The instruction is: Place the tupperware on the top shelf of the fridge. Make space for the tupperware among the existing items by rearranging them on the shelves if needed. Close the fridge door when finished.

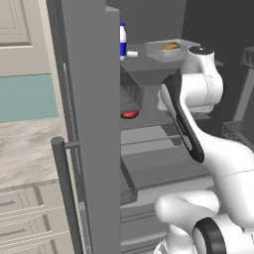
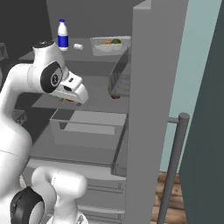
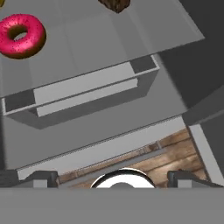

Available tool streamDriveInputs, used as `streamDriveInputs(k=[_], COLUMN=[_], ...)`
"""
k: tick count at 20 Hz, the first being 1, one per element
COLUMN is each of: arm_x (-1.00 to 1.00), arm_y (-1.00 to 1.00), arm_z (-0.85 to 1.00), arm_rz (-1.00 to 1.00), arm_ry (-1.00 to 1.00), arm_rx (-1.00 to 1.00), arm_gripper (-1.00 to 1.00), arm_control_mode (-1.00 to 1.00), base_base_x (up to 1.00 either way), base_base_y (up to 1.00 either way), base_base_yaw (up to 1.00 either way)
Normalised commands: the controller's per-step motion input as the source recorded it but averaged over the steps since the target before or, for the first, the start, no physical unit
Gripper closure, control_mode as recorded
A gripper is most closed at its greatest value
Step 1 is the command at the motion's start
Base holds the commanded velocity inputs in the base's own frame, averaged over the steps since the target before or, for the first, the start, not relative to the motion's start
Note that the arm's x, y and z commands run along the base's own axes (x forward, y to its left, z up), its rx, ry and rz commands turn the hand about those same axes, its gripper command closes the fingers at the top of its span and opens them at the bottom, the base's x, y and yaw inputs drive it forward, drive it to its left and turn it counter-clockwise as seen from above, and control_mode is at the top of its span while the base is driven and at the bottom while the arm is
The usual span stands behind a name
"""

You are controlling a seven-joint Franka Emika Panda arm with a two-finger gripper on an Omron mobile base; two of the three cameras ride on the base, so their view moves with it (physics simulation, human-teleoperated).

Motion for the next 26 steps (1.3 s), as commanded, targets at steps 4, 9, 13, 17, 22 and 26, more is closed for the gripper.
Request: streamDriveInputs(k=[4, 9, 13, 17, 22, 26], arm_x=[-0.32, -0.41, -0.37, -0.16, 0.0, 0.0], arm_y=[-0.03, -0.1, -0.01, 0.0, 0.0, 0.0], arm_z=[-0.42, -0.49, -0.41, -0.19, 0.01, 0.0], arm_rz=[0.11, 0.15, 0.27, 0.3, 0.15, 0.0], arm_ry=[0.15, 0.02, -0.08, -0.08, 0.0, 0.0], arm_rx=[-0.13, -0.01, 0.0, 0.0, 0.0, 0.0], arm_gripper=[-1.0, -1.0, -1.0, -1.0, -1.0, -1.0], arm_control_mode=[-1.0, -1.0, -1.0, -1.0, 1.0, 1.0], base_base_x=[0.0, 0.0, 0.0, 0.0, 0.0, -0.29], base_base_y=[0.0, 0.0, 0.0, 0.0, 0.0, 0.0], base_base_yaw=[0.0, 0.0, 0.0, 0.0, 0.08, 0.06])
